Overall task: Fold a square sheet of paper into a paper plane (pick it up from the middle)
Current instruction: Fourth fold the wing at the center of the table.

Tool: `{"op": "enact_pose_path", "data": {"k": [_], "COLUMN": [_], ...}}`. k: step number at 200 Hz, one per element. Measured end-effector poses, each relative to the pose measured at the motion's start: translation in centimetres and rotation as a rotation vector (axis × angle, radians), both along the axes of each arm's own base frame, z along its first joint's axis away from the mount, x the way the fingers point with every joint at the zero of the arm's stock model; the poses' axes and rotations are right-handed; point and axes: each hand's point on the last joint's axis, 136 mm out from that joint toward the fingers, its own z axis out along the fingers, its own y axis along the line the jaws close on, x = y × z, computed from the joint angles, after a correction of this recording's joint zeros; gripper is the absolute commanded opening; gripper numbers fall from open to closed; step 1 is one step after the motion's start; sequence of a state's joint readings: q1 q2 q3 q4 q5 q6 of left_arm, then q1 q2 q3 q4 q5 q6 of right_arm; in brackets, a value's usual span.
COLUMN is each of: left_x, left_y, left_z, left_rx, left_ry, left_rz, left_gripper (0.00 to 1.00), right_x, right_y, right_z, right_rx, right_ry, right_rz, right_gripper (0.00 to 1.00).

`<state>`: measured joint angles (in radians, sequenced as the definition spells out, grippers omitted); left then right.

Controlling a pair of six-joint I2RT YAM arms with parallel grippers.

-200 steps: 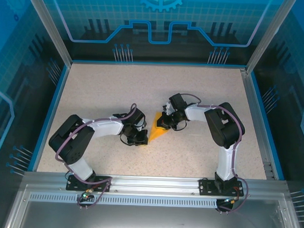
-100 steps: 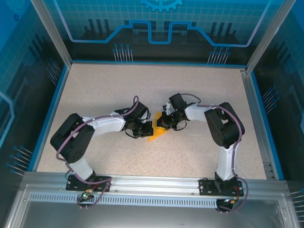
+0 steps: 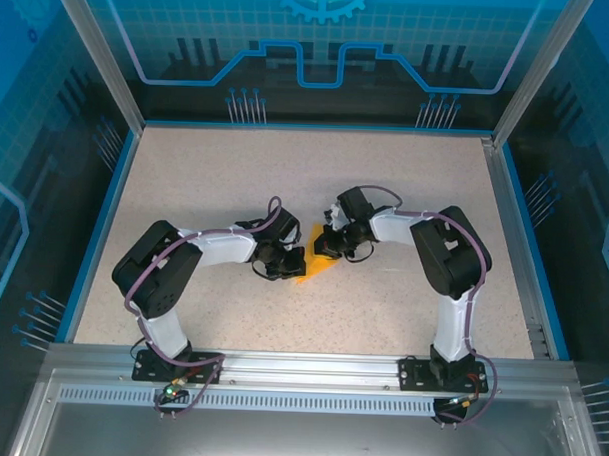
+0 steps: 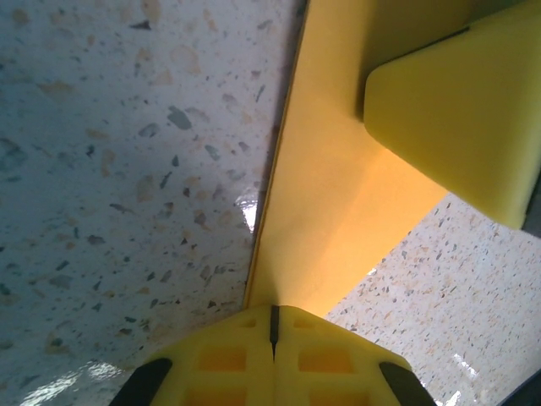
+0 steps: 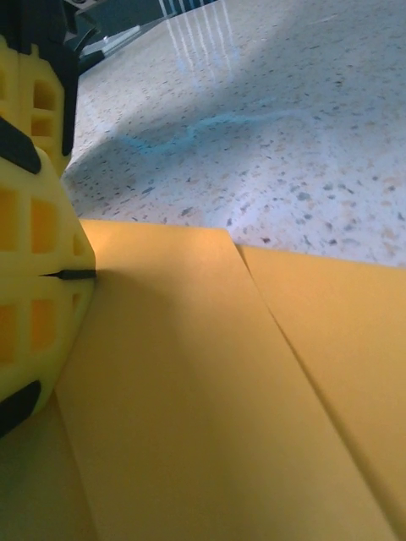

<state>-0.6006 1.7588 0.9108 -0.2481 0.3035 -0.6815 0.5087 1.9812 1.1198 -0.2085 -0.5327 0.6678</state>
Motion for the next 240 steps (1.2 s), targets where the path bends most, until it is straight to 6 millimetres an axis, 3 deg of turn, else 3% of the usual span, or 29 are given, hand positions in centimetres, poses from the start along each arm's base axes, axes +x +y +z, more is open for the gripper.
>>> {"op": "enact_pose_path", "data": {"k": [65,129,240], "left_x": [0.0,0.0,0.3], "left_y": [0.0,0.0,-0.2], "left_z": [0.0,-0.1,-0.1], "left_rx": [-0.002,-0.003,-0.02], "left_ry": [-0.003,-0.004,-0.028], "left_rz": [0.0,0.001,0.0], "left_gripper": [0.0,0.0,0.0], "right_x": [-2.5,-3.7,-2.6], "right_y": [1.7,1.4,0.4], "right_z": [0.1,-0.1,-0.4], "right_rx": [0.012,0.007,-0.037], "right_ry": [-0.016,0.004,0.088], "right_rz": [0.111,0.121,0.009], "right_gripper": [0.04,0.04,0.04]}}
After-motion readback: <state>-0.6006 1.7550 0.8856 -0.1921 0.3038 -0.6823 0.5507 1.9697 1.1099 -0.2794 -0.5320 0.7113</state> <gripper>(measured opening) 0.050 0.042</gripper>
